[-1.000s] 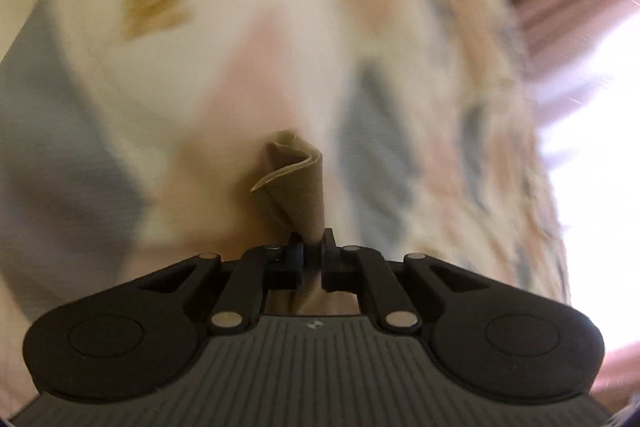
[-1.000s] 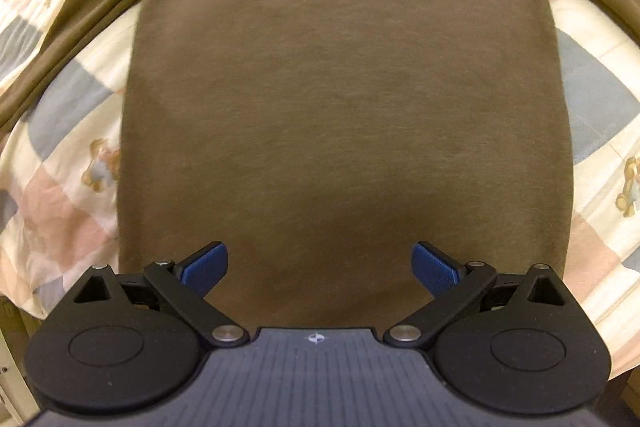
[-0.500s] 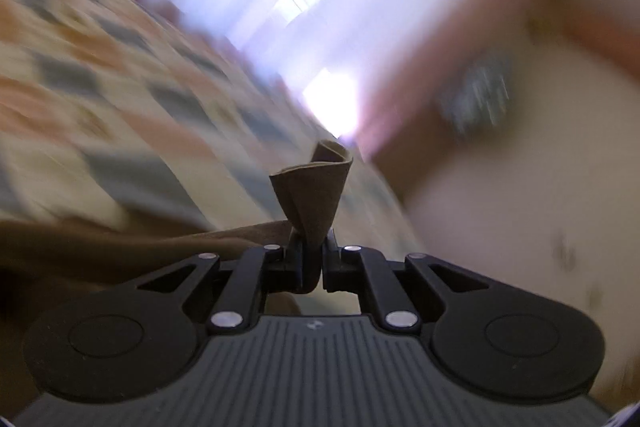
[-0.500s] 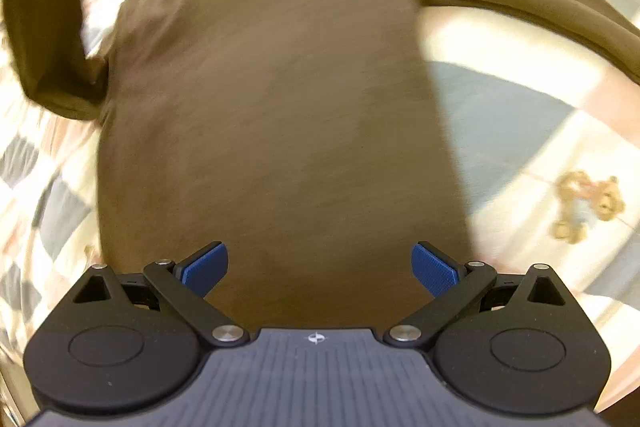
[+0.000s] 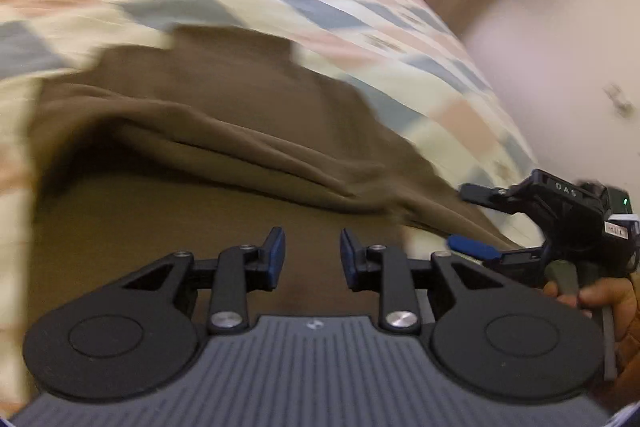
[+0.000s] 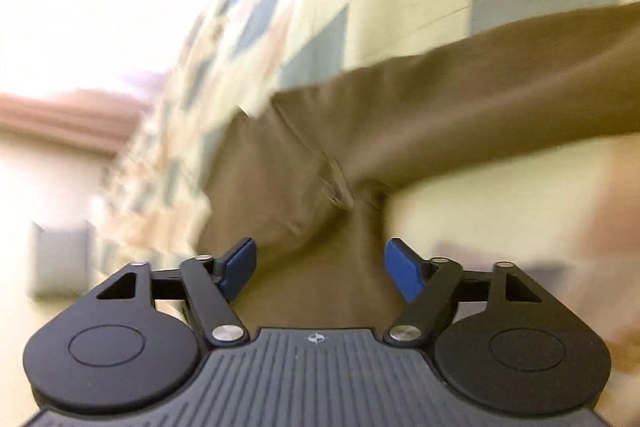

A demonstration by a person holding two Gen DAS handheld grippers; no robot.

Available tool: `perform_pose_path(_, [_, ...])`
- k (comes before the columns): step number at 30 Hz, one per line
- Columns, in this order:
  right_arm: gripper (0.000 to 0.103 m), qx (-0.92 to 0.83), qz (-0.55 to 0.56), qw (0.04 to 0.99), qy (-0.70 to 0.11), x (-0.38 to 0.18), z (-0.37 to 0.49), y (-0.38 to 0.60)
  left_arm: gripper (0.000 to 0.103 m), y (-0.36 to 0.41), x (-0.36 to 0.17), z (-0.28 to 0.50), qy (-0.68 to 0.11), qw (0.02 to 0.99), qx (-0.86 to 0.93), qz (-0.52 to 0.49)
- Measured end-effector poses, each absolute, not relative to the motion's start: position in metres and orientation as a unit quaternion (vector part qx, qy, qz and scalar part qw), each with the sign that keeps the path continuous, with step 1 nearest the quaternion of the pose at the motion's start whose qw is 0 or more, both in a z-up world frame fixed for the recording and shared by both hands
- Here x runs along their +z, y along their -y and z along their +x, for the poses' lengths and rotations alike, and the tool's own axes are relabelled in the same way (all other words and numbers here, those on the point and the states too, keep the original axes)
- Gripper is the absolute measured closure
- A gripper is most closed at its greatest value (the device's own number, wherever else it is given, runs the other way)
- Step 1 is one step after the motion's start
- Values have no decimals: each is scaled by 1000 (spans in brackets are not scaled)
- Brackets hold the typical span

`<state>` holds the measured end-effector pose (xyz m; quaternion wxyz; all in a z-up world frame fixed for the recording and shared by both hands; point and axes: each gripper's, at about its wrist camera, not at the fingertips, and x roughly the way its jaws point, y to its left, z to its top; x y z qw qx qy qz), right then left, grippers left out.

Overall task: Fold clothes
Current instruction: 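Grasp a sleeve cuff with the left gripper and fold it across the body, then grasp the other sleeve cuff with the right gripper and fold it across the body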

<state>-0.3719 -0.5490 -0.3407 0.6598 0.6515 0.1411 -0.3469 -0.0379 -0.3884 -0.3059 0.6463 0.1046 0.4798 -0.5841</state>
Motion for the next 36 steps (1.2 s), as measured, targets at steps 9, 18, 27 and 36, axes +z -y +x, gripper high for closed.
perform_pose_path(9, [51,-333,757,554,-90,-397,-338,593,71,374,-296,36,-466,718,-514,57])
perform_pose_path(18, [97,-331,650,681,-69,-364,-298,608,71,365,-311,62,-441,726,-514,120])
perform_pose_path(27, [96,-391,512,744,-179,-356,-325,597,72,366,-322,94,-484,703,-514,83])
perform_pose_path(36, [65,-400,566,701,-170,-385,-322,603,65,439,-346,183,-585,688,-430,19])
